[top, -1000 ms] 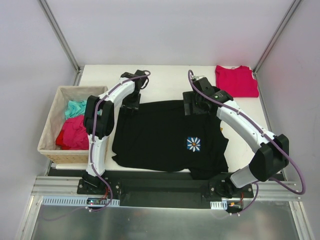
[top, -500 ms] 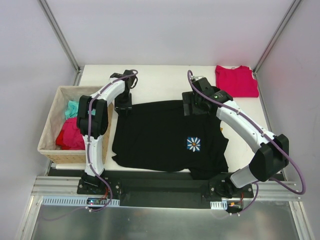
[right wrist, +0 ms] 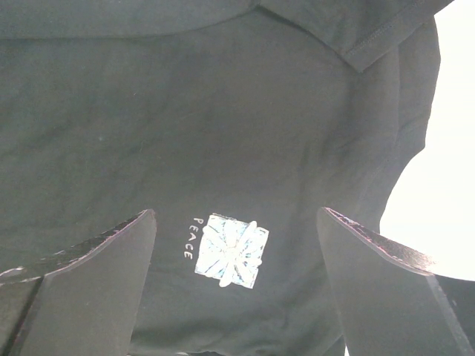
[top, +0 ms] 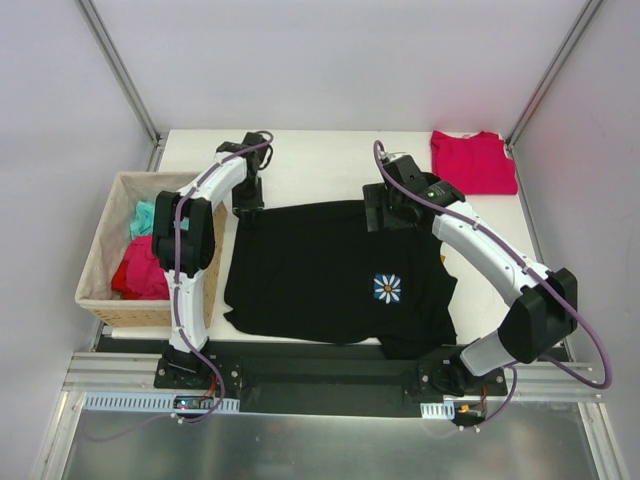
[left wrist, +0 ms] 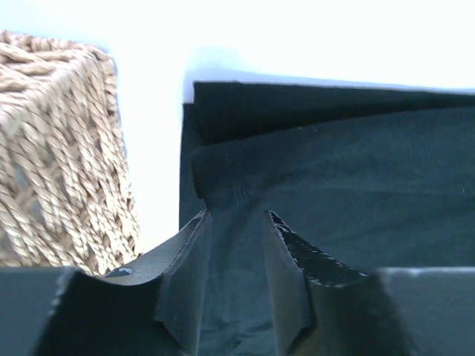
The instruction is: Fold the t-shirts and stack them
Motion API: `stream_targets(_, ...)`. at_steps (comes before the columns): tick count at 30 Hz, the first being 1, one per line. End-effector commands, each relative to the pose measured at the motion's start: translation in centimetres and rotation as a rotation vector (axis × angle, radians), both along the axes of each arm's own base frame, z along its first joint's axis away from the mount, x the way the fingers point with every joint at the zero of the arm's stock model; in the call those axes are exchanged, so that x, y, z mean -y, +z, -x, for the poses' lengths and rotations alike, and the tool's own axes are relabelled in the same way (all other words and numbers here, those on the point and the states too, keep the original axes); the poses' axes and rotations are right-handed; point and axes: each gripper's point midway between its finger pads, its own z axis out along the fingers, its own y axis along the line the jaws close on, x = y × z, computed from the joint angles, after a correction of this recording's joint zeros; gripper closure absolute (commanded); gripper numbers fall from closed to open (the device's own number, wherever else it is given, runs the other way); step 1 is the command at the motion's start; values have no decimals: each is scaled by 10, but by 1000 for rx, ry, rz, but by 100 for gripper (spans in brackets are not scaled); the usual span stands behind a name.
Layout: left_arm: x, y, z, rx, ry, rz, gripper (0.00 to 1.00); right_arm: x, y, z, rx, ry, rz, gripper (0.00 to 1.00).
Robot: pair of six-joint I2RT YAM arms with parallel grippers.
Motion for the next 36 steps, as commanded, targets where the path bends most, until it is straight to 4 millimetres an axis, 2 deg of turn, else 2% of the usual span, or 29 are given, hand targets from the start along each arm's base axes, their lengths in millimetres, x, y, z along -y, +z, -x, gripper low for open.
stream_targets(1,-4,-2,-9,9,25,24,70,-3,7,0,20,2,-24,6)
stream_targets(8,-14,-9,-2,6,52,28,69,-4,4,0,13,6,-22,7)
stream_targets(15,-14,-13,0,1,56,39,69,-7,4,0,11,8,-28,7)
stream_targets(16,-13,-14,0,-1,58,40,71,-7,4,0,12,8,-29,7)
stream_targets(19,-13,-16,-1,-2,61,47,86,-5,5,0,15,5,-25,7)
stream_targets(21,-11,-16,-1,-2,60,53,92,-6,5,0,16,6,-26,7)
stream_targets(26,-12,-15,-1,1,62,51,100,-6,5,0,15,3,-29,7)
stream_targets(30,-12,-14,-1,4,69,56,100,-5,5,2,14,4,-24,7)
stream_targets(33,-10,2,-7,48,66,68,100,-4,5,1,18,1,-24,7)
stream_targets(36,-10,34,-22,143,54,75,100,-5,6,1,19,2,-28,7)
